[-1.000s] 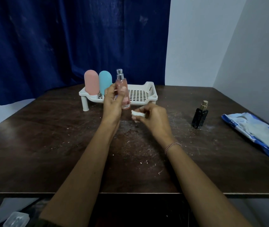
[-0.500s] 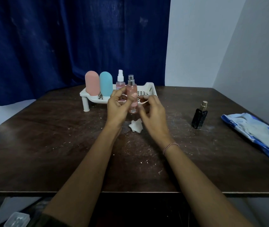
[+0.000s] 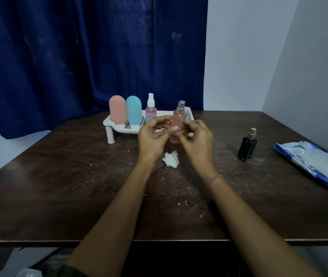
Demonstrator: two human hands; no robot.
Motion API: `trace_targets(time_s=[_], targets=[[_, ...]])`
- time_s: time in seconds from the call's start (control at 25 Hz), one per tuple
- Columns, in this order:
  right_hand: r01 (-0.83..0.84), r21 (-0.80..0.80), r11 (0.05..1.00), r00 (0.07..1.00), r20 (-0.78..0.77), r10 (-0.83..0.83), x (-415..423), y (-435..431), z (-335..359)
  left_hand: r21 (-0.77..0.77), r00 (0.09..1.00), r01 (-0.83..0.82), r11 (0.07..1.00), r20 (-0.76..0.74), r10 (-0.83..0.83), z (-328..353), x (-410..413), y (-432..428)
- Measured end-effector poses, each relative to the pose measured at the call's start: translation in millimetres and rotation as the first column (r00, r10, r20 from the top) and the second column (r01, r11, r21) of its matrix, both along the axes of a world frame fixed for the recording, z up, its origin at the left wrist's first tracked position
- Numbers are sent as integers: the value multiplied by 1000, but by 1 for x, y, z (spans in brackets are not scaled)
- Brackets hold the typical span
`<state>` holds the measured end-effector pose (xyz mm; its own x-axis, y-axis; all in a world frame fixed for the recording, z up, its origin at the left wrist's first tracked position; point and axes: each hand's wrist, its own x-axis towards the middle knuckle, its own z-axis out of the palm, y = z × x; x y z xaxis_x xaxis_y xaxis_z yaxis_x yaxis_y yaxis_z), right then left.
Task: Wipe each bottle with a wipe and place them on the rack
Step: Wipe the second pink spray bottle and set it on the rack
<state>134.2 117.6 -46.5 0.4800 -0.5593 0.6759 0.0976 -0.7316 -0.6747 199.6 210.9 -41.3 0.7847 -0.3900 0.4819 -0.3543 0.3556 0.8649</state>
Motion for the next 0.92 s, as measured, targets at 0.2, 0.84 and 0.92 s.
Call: trace_targets(time_s=[0.2, 0.84, 0.92], targets=[[25, -46, 999, 999, 34, -24, 11, -11, 25, 85, 962, -206, 975, 200, 186, 3, 0, -7], [-9, -99, 995, 1000, -9, 8, 73, -39, 16, 239, 907, -372, 897, 300, 296, -1, 28, -29], [-27, -125, 992, 998, -63, 20, 70, -40, 16, 272, 898, -396, 877, 314, 308, -1, 30, -30]])
